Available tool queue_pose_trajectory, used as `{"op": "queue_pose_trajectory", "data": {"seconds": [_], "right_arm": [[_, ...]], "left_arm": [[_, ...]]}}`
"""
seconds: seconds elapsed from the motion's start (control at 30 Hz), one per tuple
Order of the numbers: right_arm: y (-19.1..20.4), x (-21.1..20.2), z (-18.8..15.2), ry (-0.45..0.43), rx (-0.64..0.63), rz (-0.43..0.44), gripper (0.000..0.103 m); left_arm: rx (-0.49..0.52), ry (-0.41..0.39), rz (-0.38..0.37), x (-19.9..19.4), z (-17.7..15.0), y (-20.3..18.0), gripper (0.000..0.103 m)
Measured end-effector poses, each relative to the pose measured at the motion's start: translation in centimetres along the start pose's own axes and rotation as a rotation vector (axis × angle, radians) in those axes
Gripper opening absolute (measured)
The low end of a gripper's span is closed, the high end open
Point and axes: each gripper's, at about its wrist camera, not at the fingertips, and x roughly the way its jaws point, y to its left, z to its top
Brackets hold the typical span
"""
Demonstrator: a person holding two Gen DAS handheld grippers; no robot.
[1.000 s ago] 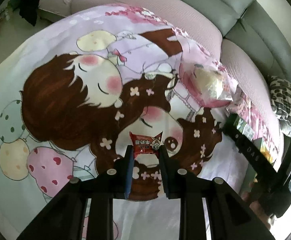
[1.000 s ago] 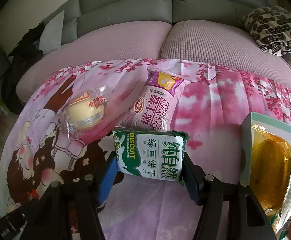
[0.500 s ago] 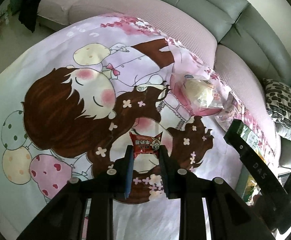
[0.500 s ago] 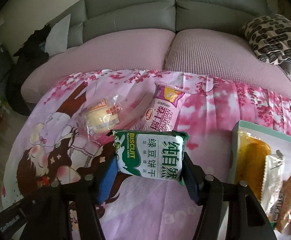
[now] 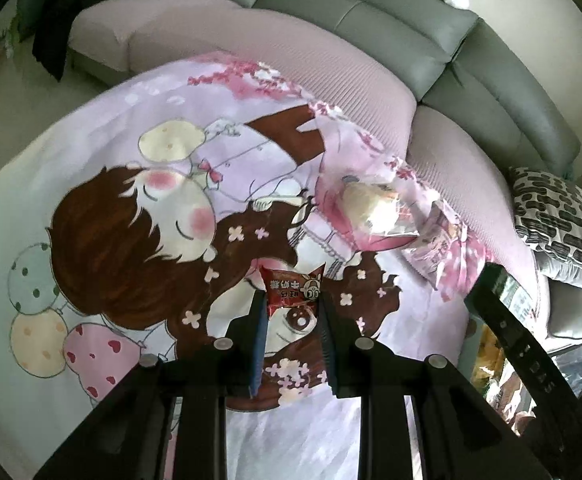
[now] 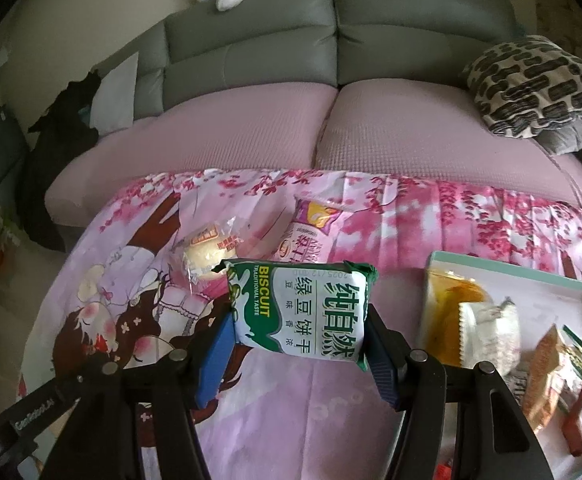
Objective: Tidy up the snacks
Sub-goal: 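Carry the biscuit packet and red candy over the tray with both tools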
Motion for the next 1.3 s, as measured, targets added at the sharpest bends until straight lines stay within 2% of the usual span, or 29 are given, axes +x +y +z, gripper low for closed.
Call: {"op": "queue_pose_trajectory", "data": {"seconds": [0.23, 0.47, 0.73, 1.0, 1.3], "right_arm": [[-1.8, -2.9, -0.3, -0.021, 0.062, -0.016, 0.064], [-4.5, -6.2, -1.4, -0.052, 0.129, -0.063, 0.064], [-9.5, -8.9, -3.0, -0.064, 0.247, -0.112, 0.064], [-17.1, -11.6, -4.1, -0.094, 0.425, -0.239, 0.064], [-23.1, -13.5, -6.3, -0.111, 0.574, -0.304, 0.064]], "left_arm": [[0.034, -0.069, -0.055, -2.0, 0.4, -1.3, 0.025], [0.062, -0.06, -0.175, -2.8, 0.5, -2.6, 0.025], [0.153, -0.098, -0.188, -4.3, -0.2, -5.6, 0.025], [0.326, -0.108, -0.238, -4.9, -2.6, -11.7, 0.025], [0.584, -0.081, -0.293, -4.5, -7.9, -20.0, 0.026]]}}
